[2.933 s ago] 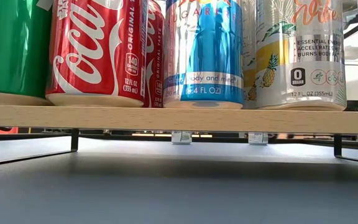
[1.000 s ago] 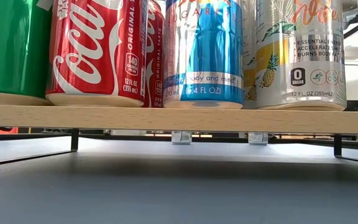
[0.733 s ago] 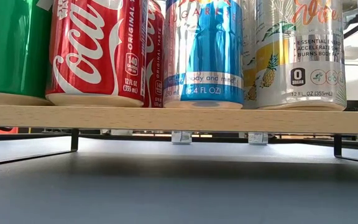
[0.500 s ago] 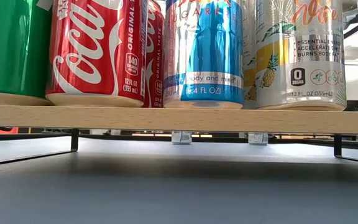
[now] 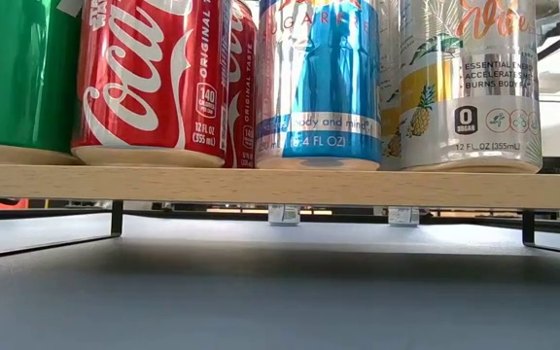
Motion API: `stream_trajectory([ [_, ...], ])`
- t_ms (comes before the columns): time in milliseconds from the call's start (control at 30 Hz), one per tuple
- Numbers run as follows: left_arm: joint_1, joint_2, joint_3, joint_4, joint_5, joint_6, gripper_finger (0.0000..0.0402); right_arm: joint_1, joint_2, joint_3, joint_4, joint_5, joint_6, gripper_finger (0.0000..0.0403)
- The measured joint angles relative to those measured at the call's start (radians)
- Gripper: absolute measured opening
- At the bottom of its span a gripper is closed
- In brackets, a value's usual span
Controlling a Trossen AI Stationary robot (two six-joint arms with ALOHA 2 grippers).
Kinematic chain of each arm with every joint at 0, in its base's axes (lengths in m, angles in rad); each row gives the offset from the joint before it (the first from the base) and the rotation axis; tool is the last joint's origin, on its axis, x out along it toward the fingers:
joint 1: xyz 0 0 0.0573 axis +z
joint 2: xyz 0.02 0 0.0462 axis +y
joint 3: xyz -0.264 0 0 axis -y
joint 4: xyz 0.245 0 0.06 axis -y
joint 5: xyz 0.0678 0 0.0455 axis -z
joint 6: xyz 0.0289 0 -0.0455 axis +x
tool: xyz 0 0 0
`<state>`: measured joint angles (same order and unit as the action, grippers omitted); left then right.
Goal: Place canned beverage on shelf
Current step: Put the white-yellow soda can on the shelf aligned with the other white-yellow soda cans
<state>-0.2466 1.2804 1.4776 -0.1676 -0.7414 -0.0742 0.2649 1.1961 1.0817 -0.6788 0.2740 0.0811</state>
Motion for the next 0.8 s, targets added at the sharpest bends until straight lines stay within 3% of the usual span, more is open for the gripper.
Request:
stream_trajectory([
  [333,0.0,0.0,0.0,-0.021,0.0,0.01,0.03,-0.04,0.038,-0.021,-0.001,0.043,-0.011,0.0301],
  [800,0.0,0.0,0.0,-0.028,0.0,0.029,0.03,-0.053,0.063,-0.024,0.065,-0.007,-0.06,0.0301],
])
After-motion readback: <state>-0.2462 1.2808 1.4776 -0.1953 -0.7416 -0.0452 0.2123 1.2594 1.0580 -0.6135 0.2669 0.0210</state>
